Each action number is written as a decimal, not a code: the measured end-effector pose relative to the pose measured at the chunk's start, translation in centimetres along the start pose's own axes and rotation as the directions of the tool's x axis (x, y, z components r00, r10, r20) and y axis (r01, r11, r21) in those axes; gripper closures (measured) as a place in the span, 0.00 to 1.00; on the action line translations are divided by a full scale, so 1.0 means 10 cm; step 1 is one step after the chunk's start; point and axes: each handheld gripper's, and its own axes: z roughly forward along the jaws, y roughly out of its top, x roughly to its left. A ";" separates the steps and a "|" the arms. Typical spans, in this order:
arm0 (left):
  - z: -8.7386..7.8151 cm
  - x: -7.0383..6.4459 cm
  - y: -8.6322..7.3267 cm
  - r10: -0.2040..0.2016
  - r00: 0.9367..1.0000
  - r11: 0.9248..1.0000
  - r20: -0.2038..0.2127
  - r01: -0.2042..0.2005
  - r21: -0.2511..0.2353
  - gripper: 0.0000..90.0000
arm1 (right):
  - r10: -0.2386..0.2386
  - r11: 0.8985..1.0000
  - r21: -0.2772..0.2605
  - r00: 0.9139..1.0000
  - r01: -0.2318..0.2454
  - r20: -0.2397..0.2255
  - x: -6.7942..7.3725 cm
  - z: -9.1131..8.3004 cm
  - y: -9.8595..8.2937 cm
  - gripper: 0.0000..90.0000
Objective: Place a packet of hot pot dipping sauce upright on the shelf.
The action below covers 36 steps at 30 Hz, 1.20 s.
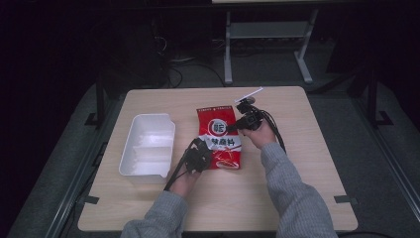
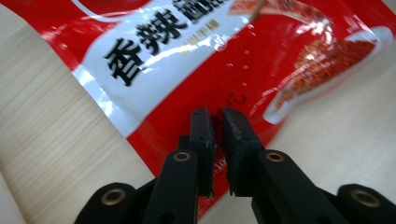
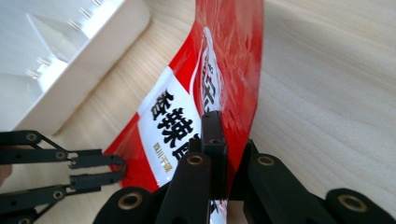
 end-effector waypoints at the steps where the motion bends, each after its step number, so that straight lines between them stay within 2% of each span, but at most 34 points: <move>1: -0.02 -0.02 -0.01 0.004 1.000 1.000 0.013 -0.004 -0.009 0.90 | -0.002 1.000 -0.002 1.000 0.002 -0.001 0.01 -0.02 0.00 0.99; 4: -0.04 -0.06 -0.02 0.019 1.000 1.000 0.015 -0.019 -0.023 0.89 | -0.002 1.000 -0.009 1.000 0.002 0.002 0.04 -0.07 0.00 0.99; 5: -0.07 -0.08 -0.03 0.025 0.999 0.999 0.031 -0.024 -0.036 0.88 | -0.003 1.000 -0.011 1.000 0.003 0.004 0.06 -0.12 0.00 0.99; 10: -0.15 -0.13 -0.04 0.041 0.998 0.997 0.047 -0.038 -0.062 0.84 | -0.010 1.000 -0.021 1.000 0.010 -0.001 0.09 -0.19 -0.02 0.99; 14: -0.23 -0.18 -0.07 0.070 0.996 0.993 0.061 -0.064 -0.094 0.80 | -0.018 0.999 -0.048 1.000 0.017 -0.019 0.13 -0.33 -0.04 0.99; 18: -0.26 -0.20 -0.12 0.079 0.994 0.992 0.078 -0.071 -0.100 0.76 | -0.030 0.998 -0.061 0.999 0.029 -0.019 0.18 -0.42 -0.05 0.99; 21: -0.31 -0.22 -0.19 0.097 0.989 0.990 0.115 -0.084 -0.118 0.73 | -0.049 0.996 -0.081 0.998 0.046 -0.028 0.24 -0.52 -0.08 0.99; 22: -0.31 -0.22 -0.19 0.097 0.989 0.990 0.115 -0.084 -0.118 0.73 | -0.054 0.995 -0.083 0.998 0.051 -0.028 0.26 -0.55 -0.08 0.99; 29: -0.43 -0.33 -0.31 0.149 0.978 0.982 0.148 -0.129 -0.138 0.65 | -0.074 0.992 -0.108 0.996 0.068 -0.050 0.40 -0.70 -0.10 0.99; 33: -0.45 -0.34 -0.36 0.157 0.974 0.980 0.161 -0.133 -0.151 0.62 | -0.088 0.990 -0.116 0.994 0.081 -0.058 0.47 -0.76 -0.09 0.99; 36: -0.48 -0.35 -0.42 0.173 0.968 0.977 0.183 -0.145 -0.158 0.58 | -0.108 0.988 -0.116 0.993 0.102 -0.051 0.56 -0.82 -0.08 0.99</move>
